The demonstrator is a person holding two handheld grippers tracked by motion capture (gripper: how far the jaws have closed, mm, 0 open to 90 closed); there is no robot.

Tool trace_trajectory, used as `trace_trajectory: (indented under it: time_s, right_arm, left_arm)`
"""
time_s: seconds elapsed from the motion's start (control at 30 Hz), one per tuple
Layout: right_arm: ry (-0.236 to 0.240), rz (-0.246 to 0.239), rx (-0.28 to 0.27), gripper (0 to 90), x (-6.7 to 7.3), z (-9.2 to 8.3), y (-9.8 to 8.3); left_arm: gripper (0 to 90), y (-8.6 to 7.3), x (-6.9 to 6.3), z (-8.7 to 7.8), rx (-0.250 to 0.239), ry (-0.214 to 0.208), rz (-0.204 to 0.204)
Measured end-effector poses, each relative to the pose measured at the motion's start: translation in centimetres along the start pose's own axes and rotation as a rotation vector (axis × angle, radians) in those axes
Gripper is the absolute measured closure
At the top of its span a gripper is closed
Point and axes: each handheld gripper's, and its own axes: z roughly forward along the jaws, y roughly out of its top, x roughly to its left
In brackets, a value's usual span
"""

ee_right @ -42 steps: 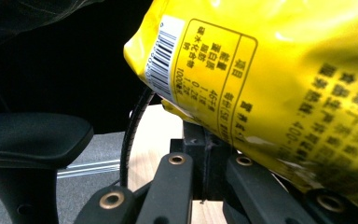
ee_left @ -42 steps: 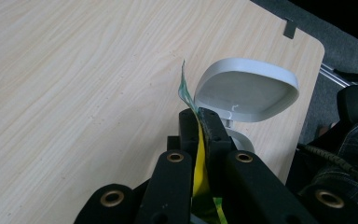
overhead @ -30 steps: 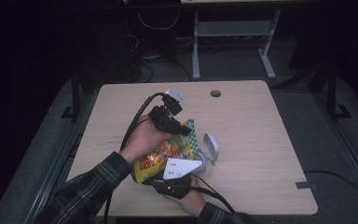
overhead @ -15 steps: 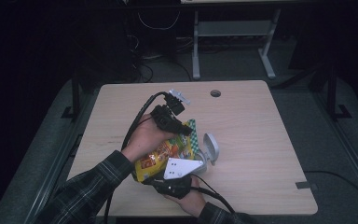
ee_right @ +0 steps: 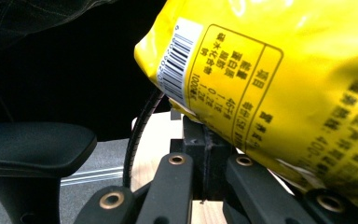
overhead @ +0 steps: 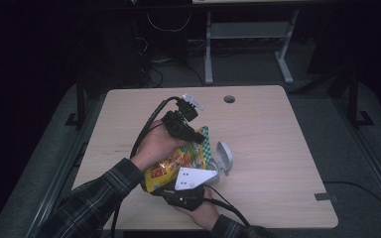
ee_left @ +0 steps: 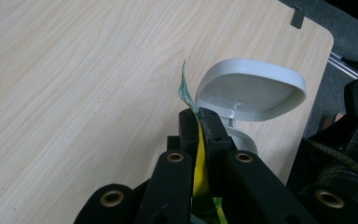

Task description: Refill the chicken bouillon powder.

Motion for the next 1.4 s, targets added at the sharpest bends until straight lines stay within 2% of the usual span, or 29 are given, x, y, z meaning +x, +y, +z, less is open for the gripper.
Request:
trace_trajectory:
  time_s: [0.6,1.4]
  right_arm:
    - [-0.001,0.005,-0.008,90.0,-0.07,-0.13,-0.01]
    - [0.0,0.005,-0.01,90.0,0.04,-0.14,0.0]
  left_arm:
    - [90.0,0.39,0.1,0.41,0.026,0.002,-0.013]
    - [90.0,0.26,0.16,0.55,0.027,0.013,-0.028]
